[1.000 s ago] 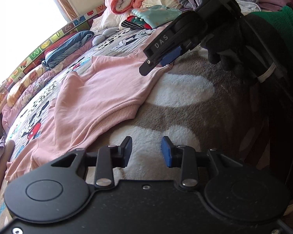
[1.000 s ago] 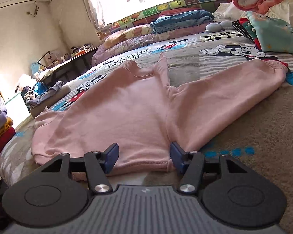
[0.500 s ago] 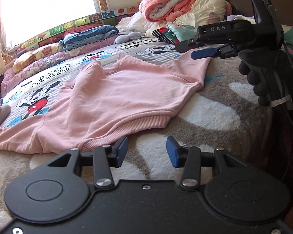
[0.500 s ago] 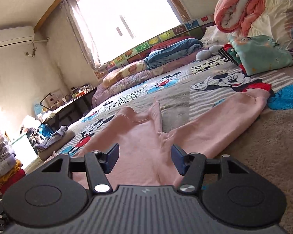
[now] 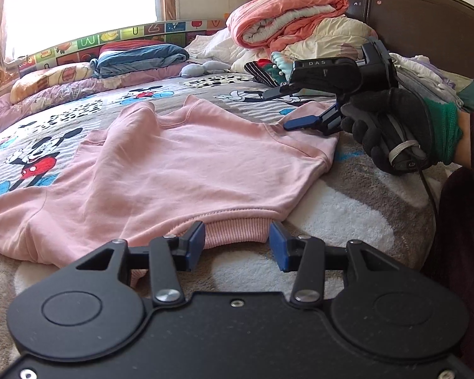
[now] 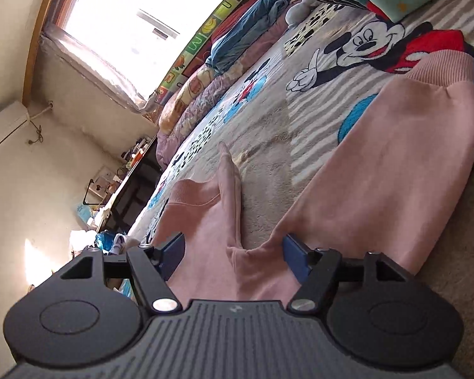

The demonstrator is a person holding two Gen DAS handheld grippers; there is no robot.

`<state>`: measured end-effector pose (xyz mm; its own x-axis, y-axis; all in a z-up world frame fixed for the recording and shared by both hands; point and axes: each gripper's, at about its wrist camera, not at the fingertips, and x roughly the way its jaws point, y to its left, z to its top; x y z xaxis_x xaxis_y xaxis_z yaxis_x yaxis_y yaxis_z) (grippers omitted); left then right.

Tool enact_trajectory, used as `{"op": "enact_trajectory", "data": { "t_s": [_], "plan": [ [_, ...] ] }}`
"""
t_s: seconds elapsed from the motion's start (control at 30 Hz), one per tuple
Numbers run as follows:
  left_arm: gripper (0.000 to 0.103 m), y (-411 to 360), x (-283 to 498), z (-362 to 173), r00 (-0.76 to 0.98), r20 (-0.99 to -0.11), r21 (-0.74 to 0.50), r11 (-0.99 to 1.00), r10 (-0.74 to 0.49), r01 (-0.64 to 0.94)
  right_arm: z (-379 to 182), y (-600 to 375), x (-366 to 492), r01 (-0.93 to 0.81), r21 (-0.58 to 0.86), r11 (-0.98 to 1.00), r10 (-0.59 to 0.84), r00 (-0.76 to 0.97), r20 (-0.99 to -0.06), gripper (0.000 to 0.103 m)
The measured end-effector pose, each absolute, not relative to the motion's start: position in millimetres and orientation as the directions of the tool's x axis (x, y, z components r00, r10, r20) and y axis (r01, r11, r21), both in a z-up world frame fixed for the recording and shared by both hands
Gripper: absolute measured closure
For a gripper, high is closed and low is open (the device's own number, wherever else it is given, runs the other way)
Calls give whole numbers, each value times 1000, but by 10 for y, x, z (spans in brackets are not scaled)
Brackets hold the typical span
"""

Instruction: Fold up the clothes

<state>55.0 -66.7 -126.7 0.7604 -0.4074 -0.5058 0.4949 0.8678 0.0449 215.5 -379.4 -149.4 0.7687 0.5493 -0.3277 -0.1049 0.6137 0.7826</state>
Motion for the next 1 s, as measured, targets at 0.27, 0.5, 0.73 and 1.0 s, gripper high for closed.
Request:
{"op": "enact_trajectory", "data": {
  "t_s": [0.27,0.5,0.73,1.0],
  "plan": [
    [59,-702,623,-1191,753,-483,15,856,-447,517,-1403,-3881,2073,-184,815,549,616,748,-247,27],
    [59,-783,594,-1181,747,-481,31,843,-458,537,-1455,-3315,2166,-247,776,580,730,581,-360,38],
    [59,-671,562,-1167,761,-477,22,860,-439,510,-1524,-3583,2012,-153,789,596,646,674,-358,68],
    [59,-445,485,-1114,780,-465,-13,885,-418,466,-1430,-3742,1711,-159,798,581,567,783,-257,38]
  ]
}}
